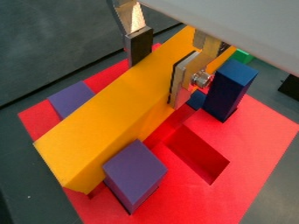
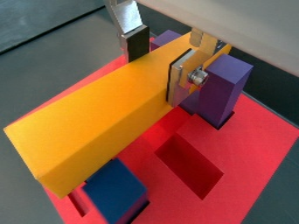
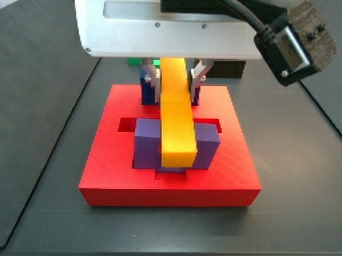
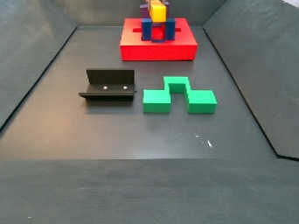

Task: Pick up the yellow object. Move up. Move to above the board. Insert the yellow object.
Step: Insert the yellow object.

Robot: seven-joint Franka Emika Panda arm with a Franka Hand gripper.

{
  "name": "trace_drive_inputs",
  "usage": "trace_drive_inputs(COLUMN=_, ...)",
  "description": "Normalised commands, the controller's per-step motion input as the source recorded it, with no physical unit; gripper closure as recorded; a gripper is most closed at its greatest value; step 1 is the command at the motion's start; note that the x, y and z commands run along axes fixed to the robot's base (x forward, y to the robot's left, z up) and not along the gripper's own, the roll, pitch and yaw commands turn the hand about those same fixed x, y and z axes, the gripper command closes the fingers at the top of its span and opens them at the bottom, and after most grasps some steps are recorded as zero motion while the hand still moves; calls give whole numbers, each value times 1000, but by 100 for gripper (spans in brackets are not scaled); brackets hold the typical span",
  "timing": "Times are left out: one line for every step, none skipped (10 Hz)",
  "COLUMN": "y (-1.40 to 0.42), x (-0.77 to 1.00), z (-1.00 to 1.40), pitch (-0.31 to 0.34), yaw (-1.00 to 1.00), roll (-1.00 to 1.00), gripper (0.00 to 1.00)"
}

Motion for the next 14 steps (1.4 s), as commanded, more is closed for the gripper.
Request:
trace_drive_inputs(y=-120, x=183, z=-214, pitch=77, yaw=-46, roll=176, gripper=100)
trace_drive_inputs(y=-31, x=100, z=-311, pitch=0, yaw=-29, roll=39, gripper=100)
trace_drive_inputs(y=0, x=71, z=-349, pitch=0, yaw=-60, roll=-6, gripper=100)
trace_drive_inputs(y=17, x=89, z=-283, pitch=0, yaw=-100, roll=-121, gripper=100)
trace_drive_inputs(y=117, x=0, z=-194, pitch=0, yaw=-203, roll=-287, gripper=100)
trace_drive_inputs(y=57, x=0, z=-203, pitch=0, yaw=-263, roll=-374, gripper=100)
trace_drive_inputs(y=106, x=0, z=-117, pitch=0, yaw=-229, roll=-383, gripper=100)
trace_drive_inputs(y=174, x=0, z=-57, pitch=14, yaw=-246, roll=-370, gripper=100)
trace_drive_inputs(y=123, x=0, z=-63, pitch=1, yaw=-214, roll=-354, gripper=100)
trace_drive_inputs(y=134, x=0, z=0, pitch=0, yaw=-189, roll=-411, gripper=100)
trace_drive_inputs(y=86, x=0, z=0, pitch=0, yaw=-146, roll=-394, gripper=100)
trace_drive_inputs(y=71, x=34, z=-37, pitch=0, yaw=-100, roll=-301, gripper=100)
trace_drive_inputs(y=40, x=0, z=-114, pitch=-19, yaw=-94, roll=-317, gripper=100)
trace_drive_inputs(y=0, x=0, z=-134, pitch=1, yaw=-49, roll=-70, gripper=100)
